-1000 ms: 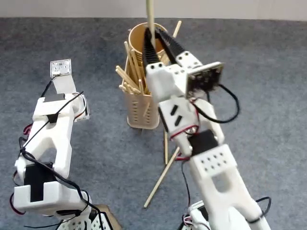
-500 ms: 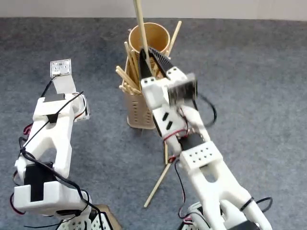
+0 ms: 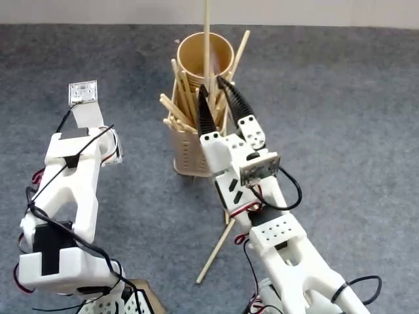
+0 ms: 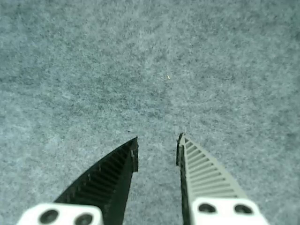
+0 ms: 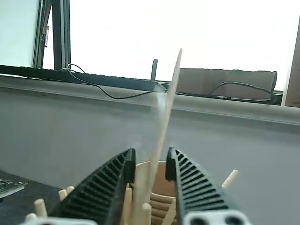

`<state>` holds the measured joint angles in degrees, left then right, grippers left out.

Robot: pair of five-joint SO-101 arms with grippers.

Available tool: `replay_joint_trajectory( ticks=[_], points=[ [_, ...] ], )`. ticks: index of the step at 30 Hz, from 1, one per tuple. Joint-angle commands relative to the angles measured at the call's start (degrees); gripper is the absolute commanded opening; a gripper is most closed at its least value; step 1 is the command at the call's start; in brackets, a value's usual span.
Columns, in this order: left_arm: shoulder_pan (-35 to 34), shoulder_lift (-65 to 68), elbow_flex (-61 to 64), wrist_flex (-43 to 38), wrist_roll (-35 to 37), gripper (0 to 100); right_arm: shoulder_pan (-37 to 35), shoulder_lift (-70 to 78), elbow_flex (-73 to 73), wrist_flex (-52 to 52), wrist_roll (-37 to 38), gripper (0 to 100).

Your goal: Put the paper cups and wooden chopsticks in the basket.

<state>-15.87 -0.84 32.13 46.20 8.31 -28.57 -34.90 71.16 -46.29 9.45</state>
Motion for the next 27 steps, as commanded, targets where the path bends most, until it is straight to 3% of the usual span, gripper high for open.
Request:
replay_joint_trajectory(
  ticks=[1,3,12,18,23,27],
  points=[
    [0.84,-0.13,-2.15,-0.88,0.18,17,-0.31,-4.97,0.13,0.22,0.97,12.5],
    [0.84,-0.13,-2.15,-0.88,0.18,17,-0.92,-9.01,-0.84,3.21,0.97,12.5],
    [0.84,-0.13,-1.80,-2.29,0.18,17,-0.75,-26.95,-15.78,34.95,0.97,12.5],
    [1.36,-0.13,-3.56,-2.64,0.35,17,7.43,-33.36,-27.12,61.58,1.05,12.4],
    [3.21,2.77,-19.47,-4.66,0.35,17,12.88,-34.68,-38.37,93.32,0.97,12.4],
    [3.12,13.14,-41.54,-2.46,0.35,17,12.97,-35.56,-31.96,102.90,0.70,12.4]
  ],
)
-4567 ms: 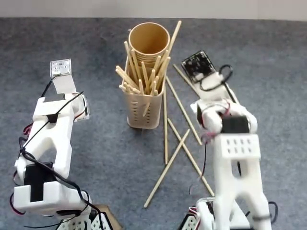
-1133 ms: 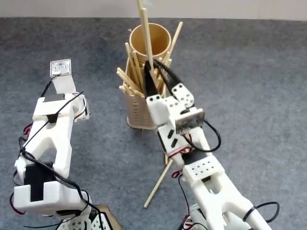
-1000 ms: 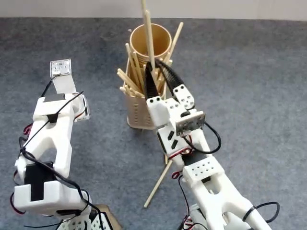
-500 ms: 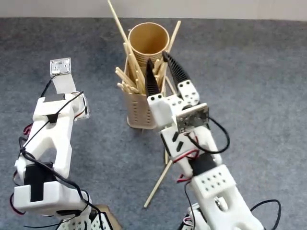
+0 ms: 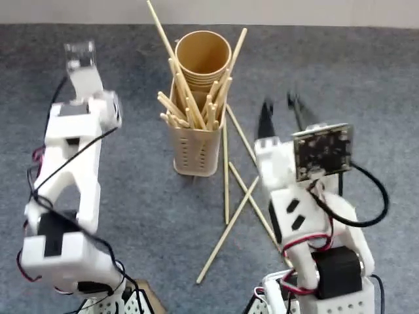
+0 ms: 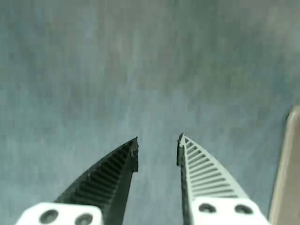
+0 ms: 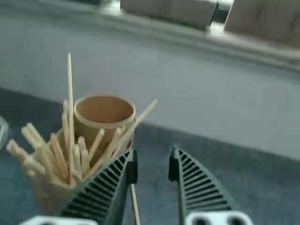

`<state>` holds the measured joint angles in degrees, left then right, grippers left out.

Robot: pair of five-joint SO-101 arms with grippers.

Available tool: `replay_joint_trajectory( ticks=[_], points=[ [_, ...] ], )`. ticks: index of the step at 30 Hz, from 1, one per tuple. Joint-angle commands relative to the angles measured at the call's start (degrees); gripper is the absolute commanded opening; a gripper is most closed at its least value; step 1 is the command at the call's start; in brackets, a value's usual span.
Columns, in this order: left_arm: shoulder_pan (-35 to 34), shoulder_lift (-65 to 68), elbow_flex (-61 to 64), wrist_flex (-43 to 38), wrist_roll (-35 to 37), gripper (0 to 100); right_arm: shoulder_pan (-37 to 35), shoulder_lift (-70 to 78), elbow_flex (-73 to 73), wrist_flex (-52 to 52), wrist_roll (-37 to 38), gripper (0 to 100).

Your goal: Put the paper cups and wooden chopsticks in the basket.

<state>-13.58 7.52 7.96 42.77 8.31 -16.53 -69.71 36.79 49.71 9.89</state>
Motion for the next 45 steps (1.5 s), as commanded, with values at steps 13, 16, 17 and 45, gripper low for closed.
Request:
replay_joint_trajectory(
  ticks=[13,16,17,45],
  points=[
    [11.12,40.66,-97.45,30.51,0.79,17,-1.54,-4.70,44.09,-24.40,0.35,12.4],
    [13.49,41.71,-103.78,33.85,0.79,17,-2.68,-4.70,47.78,-27.91,0.62,12.4],
    [14.02,40.48,-103.25,34.11,0.79,17,-2.68,-4.70,48.57,-28.70,0.62,12.4],
    [32.31,23.52,-101.32,38.95,0.35,17,-2.77,-4.62,55.43,-33.98,0.62,12.4]
  ],
)
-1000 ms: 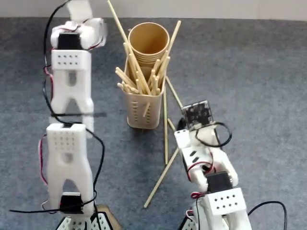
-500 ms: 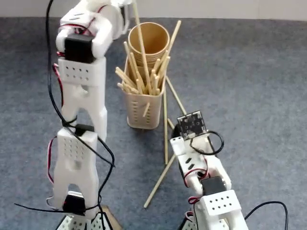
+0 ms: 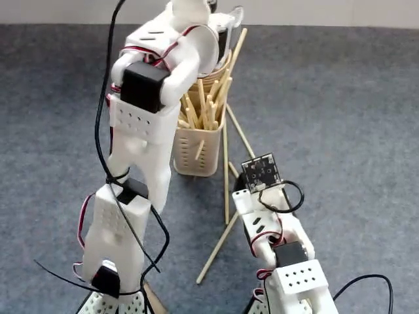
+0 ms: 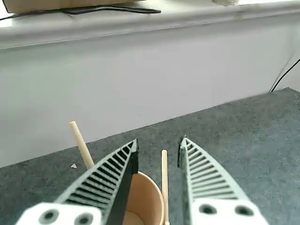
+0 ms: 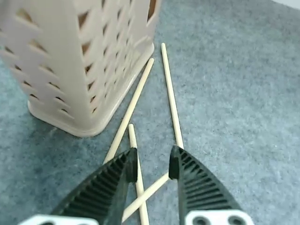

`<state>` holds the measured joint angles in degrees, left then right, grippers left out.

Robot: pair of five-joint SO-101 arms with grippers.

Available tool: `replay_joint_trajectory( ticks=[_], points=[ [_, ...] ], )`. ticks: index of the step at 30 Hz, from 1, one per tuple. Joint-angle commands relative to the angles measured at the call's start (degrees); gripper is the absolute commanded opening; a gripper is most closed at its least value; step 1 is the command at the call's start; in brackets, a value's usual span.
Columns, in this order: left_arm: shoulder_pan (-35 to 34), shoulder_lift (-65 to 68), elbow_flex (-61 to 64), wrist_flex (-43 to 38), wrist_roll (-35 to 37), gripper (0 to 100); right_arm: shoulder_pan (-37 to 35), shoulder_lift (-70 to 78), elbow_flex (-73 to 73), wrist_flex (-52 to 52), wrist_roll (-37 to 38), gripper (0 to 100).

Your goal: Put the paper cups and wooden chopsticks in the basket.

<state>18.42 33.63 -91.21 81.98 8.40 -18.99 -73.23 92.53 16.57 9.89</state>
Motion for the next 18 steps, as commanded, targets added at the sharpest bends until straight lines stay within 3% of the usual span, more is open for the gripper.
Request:
replay_joint_trajectory(
  ticks=[1,11,18],
  points=[
    [-0.75,-2.51,-2.07,-0.26,0.26,17,-0.31,-1.19,-0.31,-0.84,0.62,12.4],
    [-3.30,1.27,3.30,-2.73,0.97,17,-0.31,-1.36,-0.31,-0.84,0.62,12.4],
    [-6.37,4.53,4.00,-2.73,7.38,14,-0.31,-1.36,-0.31,-0.84,0.62,12.4]
  ],
)
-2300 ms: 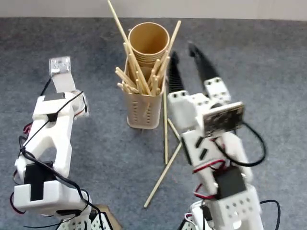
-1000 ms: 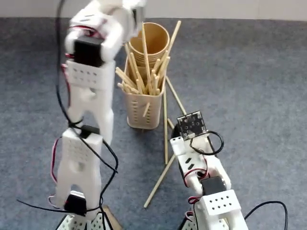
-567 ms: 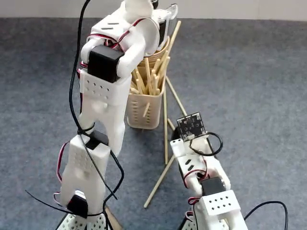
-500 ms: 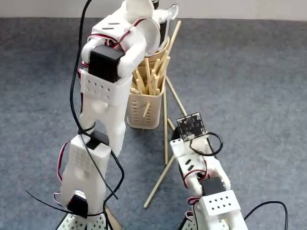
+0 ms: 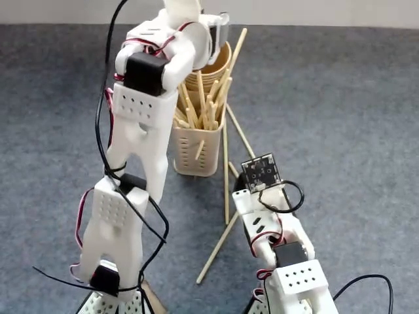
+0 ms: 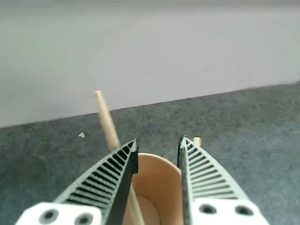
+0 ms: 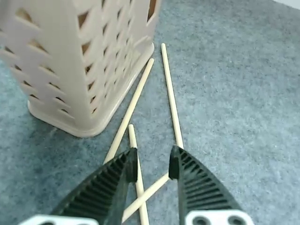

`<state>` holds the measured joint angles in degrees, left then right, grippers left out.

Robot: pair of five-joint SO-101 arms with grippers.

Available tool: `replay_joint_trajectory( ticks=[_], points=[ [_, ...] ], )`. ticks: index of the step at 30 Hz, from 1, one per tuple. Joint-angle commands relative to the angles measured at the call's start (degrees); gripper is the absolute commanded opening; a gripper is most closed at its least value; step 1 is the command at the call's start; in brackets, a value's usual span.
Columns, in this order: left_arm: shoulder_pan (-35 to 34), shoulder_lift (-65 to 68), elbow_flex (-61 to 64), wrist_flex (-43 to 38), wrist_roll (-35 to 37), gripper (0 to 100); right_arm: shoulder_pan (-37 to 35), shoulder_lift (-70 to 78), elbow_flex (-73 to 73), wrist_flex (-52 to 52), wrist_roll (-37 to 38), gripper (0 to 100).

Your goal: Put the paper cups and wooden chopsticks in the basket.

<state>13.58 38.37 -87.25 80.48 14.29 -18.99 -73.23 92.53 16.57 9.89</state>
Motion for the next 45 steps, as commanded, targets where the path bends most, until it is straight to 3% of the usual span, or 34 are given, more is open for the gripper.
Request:
replay_joint_trajectory(
  ticks=[1,4,13,19,24,26,31,45],
  points=[
    [-1.89,0.04,0.04,-1.23,1.49,12,-0.31,-1.36,-0.31,-0.84,0.62,12.4],
    [-2.86,0.31,-0.22,-1.32,1.32,1,-0.31,-1.36,-0.31,-0.84,0.62,12.4],
    [-1.98,-0.92,-1.27,-2.99,0.97,1,-0.31,-1.36,-0.31,-1.01,0.62,12.4],
    [3.38,-7.78,-1.71,-2.81,-8.53,1,-0.31,-1.10,2.51,-5.41,0.62,12.4],
    [5.41,-12.18,-1.63,3.60,-8.97,1,-0.31,-1.10,2.68,-5.67,0.62,12.4],
    [2.07,-12.18,-1.63,4.48,-6.86,4,-0.31,-1.10,2.77,-5.67,0.62,12.4],
    [-6.02,-12.18,-1.54,4.48,6.59,20,-0.31,-1.19,2.77,-5.67,0.62,12.4],
    [-5.23,-12.18,20.44,-5.80,10.37,19,-0.31,-1.19,2.86,-5.67,2.55,12.4]
  ],
)
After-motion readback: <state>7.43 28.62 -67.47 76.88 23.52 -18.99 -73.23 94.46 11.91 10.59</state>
